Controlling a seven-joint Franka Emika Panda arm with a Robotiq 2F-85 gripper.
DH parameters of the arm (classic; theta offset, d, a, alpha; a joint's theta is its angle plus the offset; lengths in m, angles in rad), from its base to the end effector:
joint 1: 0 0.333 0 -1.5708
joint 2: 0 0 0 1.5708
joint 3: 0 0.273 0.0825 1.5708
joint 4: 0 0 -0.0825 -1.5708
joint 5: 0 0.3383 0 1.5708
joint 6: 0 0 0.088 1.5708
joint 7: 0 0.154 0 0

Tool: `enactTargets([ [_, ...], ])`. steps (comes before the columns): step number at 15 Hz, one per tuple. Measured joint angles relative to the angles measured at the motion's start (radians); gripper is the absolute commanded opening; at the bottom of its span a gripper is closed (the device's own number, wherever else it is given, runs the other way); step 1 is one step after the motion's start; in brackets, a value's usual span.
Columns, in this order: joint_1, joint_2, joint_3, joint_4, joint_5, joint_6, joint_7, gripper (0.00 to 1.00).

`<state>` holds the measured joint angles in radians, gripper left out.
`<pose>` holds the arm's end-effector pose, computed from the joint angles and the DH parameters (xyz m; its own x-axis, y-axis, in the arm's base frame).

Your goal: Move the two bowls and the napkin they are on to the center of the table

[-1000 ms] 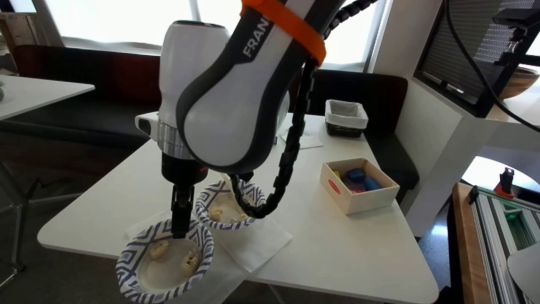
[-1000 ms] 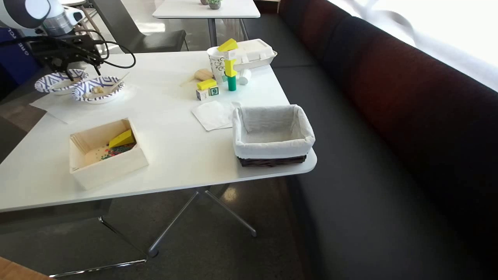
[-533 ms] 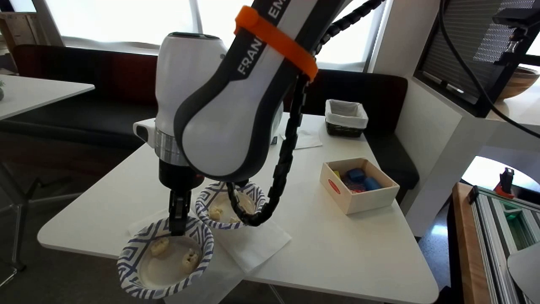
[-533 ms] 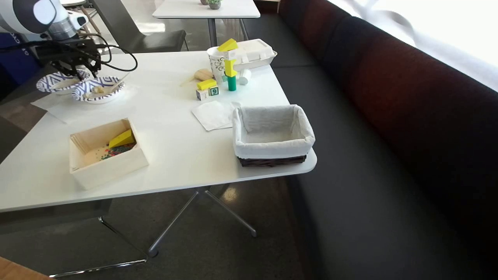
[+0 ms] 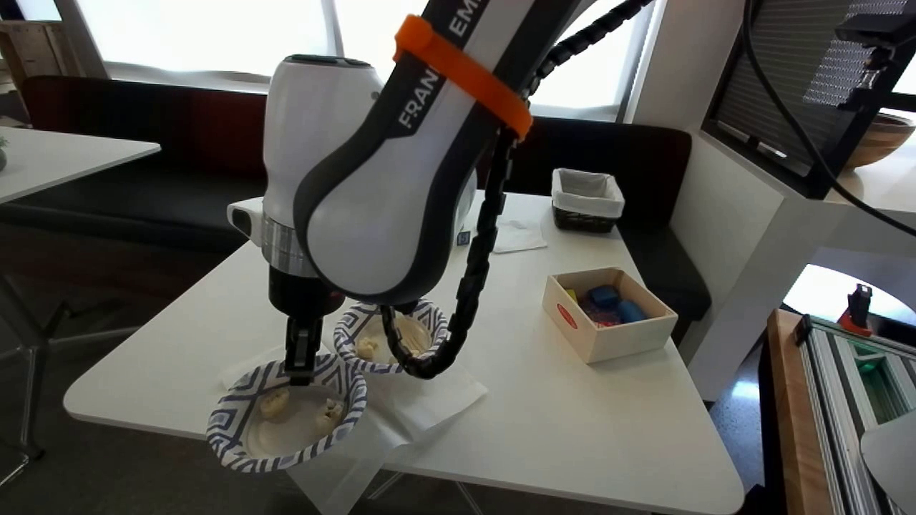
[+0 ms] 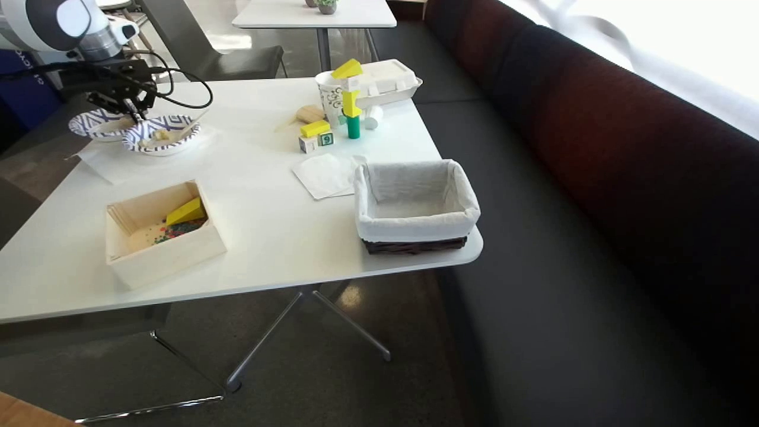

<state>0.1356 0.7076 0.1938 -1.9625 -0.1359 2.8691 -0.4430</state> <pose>0.5525 0.1982 0.0972 0.6472 0.7290 0.2230 0.7416 -0.6698 0.0373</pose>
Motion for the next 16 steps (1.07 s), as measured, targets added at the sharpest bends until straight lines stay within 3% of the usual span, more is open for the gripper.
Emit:
enactTargets([
  [1,0.0,0.0,-0.006,0.001,-0.001,0.0,0.005,0.0],
  [15,-0.025,0.001,-0.202,0.025,-0.008,0.0,0.194,0.01],
  [16,-0.028,0.001,-0.219,0.025,-0.007,0.0,0.22,0.31],
])
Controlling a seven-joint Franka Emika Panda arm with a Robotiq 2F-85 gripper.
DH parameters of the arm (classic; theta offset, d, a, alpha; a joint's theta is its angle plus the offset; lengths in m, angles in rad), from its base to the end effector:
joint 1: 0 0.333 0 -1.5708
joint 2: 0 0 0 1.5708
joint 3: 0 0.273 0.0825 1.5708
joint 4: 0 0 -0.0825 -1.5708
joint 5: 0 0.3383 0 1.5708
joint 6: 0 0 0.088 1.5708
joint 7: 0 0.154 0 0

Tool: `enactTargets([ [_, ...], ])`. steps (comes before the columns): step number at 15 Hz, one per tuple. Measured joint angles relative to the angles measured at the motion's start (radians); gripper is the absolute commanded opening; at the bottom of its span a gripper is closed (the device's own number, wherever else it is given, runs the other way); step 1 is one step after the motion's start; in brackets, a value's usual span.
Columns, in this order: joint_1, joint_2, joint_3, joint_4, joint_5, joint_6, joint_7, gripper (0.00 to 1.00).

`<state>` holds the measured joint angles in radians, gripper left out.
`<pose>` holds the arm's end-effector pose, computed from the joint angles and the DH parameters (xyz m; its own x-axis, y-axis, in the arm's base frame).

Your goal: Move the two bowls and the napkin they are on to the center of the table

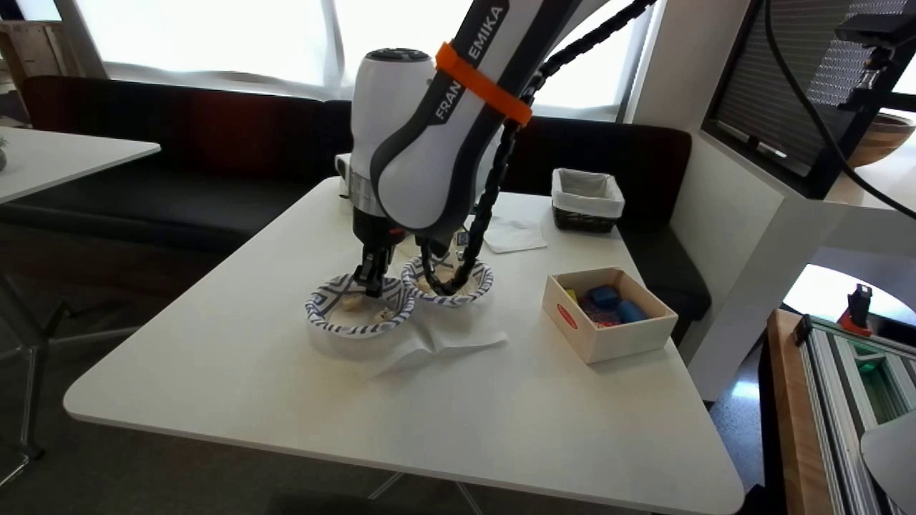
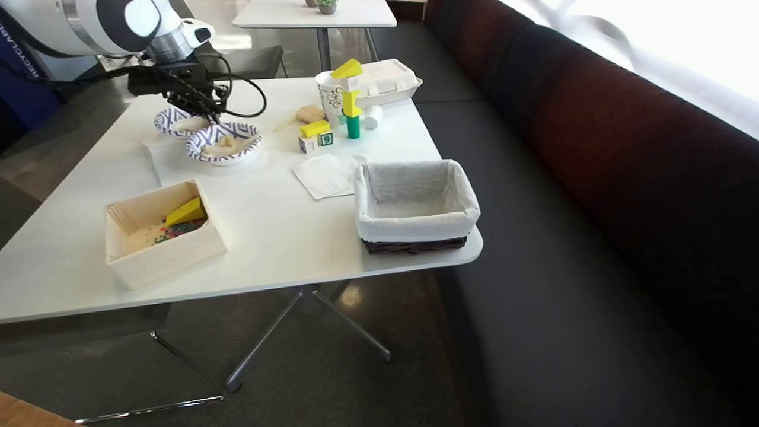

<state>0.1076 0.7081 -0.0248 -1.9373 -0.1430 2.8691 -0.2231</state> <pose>0.5909 0.0550 0.0977 0.8796 0.4357 0.1912 0.4174 -0.8995 0.1293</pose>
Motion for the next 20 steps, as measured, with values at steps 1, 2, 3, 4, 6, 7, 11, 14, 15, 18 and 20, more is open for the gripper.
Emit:
enactTargets([
  [1,-0.003,0.0,-0.012,0.0,0.001,0.0,0.025,0.32],
  [2,-0.009,0.001,-0.019,0.0,0.002,0.0,0.048,0.38],
  [3,-0.014,0.001,-0.021,0.0,0.003,0.0,0.067,0.45],
  [4,-0.02,0.001,-0.019,0.0,0.004,0.0,0.081,0.54],
  [6,-0.025,0.0,-0.012,0.0,0.007,-0.007,0.102,0.69],
  [7,-0.027,-0.004,-0.005,0.0,0.008,-0.02,0.107,0.76],
  [11,-0.029,-0.077,0.018,-0.004,0.011,-0.13,0.126,1.0],
  [14,-0.029,-0.185,0.025,-0.016,0.012,-0.245,0.129,1.0],
  [15,-0.029,-0.225,0.025,-0.024,0.012,-0.289,0.13,1.0],
  [18,-0.029,-0.34,0.028,-0.064,0.013,-0.436,0.139,1.0],
  [20,-0.029,-0.403,0.031,-0.107,0.012,-0.507,0.144,1.0],
])
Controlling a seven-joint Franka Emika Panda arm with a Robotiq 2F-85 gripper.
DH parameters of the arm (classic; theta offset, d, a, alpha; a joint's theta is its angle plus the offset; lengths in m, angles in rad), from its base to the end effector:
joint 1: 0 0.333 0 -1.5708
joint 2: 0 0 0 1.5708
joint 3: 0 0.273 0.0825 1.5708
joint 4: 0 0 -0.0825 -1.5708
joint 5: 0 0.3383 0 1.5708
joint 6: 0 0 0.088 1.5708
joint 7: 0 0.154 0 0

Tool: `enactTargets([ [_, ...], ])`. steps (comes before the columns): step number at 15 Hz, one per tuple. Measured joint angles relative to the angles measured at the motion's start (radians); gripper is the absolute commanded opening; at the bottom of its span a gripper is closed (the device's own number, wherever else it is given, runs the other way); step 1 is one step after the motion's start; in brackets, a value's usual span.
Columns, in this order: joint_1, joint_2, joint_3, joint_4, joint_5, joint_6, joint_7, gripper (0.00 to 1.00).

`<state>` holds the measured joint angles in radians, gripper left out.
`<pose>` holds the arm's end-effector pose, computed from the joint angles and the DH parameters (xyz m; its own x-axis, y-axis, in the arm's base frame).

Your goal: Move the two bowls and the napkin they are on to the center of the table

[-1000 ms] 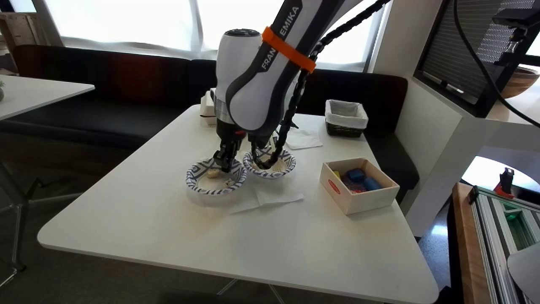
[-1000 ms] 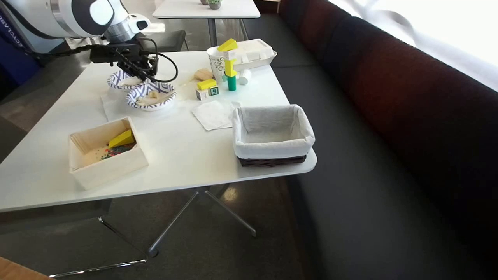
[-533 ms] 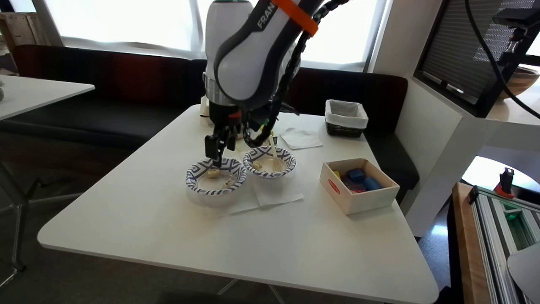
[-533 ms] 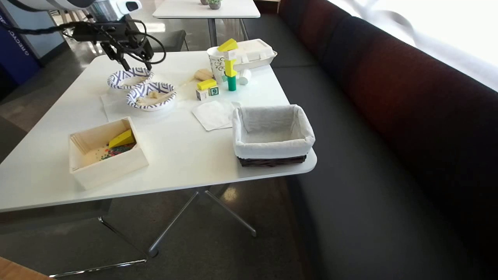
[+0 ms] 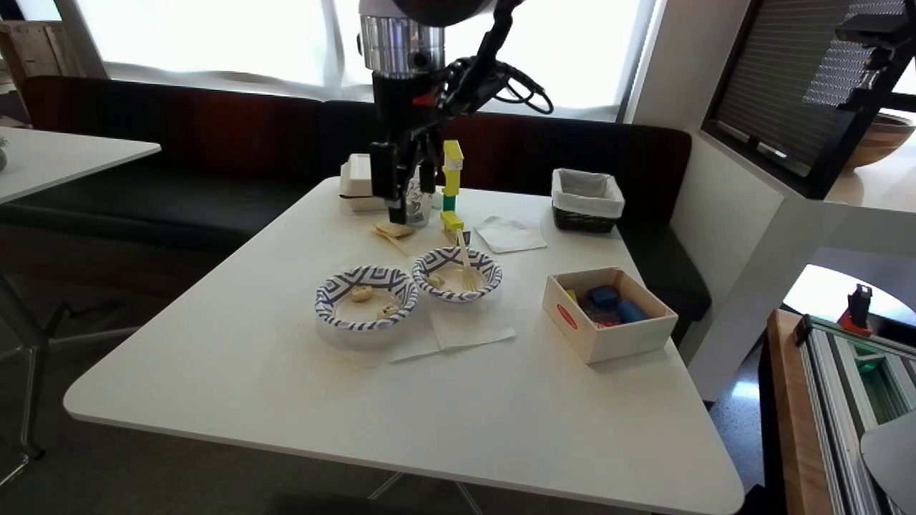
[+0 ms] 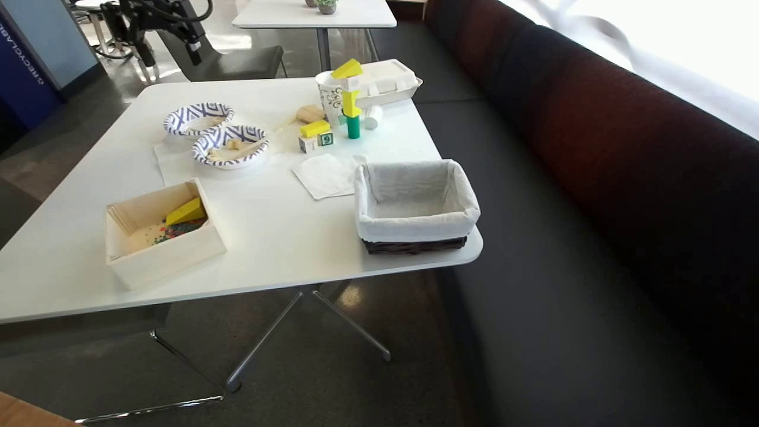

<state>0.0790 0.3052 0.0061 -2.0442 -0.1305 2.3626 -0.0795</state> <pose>0.5483 0.0408 0.2372 0.9672 0.2539 0.0018 0.2527 -0.9632 0.0912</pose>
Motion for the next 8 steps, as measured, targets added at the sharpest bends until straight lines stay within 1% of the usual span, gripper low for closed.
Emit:
enactTargets([
  [2,0.0,-0.052,0.0,-0.055,-0.005,-0.038,0.023,1.0],
  [5,0.0,-0.11,0.0,-0.137,-0.015,-0.048,0.069,1.0],
  [8,0.0,-0.106,0.0,-0.125,-0.015,-0.048,0.068,1.0],
])
